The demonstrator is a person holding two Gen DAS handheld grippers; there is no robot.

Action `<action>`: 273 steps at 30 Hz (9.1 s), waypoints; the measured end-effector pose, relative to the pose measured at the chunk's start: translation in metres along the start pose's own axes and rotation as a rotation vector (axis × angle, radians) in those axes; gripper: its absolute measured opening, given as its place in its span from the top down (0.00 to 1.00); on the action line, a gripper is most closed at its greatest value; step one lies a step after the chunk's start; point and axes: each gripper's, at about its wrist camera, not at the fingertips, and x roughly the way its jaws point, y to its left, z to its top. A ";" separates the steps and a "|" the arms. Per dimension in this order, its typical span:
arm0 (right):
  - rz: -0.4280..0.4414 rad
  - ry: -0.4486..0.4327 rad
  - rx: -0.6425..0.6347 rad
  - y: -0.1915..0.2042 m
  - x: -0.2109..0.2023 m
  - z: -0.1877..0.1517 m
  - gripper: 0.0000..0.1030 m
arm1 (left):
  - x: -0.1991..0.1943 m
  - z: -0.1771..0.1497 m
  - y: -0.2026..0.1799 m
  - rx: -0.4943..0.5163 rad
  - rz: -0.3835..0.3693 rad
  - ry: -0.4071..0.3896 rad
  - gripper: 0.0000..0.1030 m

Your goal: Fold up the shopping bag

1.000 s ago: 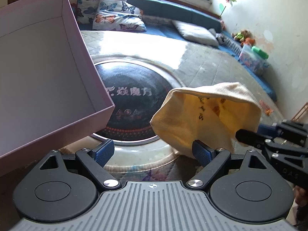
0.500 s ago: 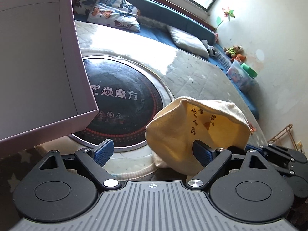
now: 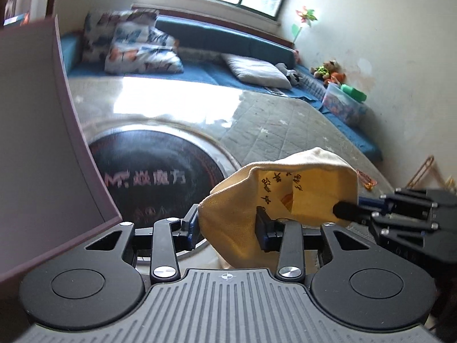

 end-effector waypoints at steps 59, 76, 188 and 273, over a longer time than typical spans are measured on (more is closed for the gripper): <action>-0.276 -0.251 -0.275 -0.015 -0.029 0.087 1.00 | -0.047 0.127 -0.059 0.313 0.126 -0.290 0.71; -0.295 -0.217 -0.334 -0.018 -0.040 0.062 0.53 | -0.039 0.067 -0.090 0.383 -0.085 -0.136 0.73; 0.099 0.226 -0.168 0.020 0.095 -0.006 0.37 | 0.007 -0.127 -0.088 0.629 -0.424 0.321 0.67; 0.315 0.237 -0.270 0.095 0.046 -0.034 0.23 | -0.033 -0.124 -0.066 0.684 -0.289 0.430 0.40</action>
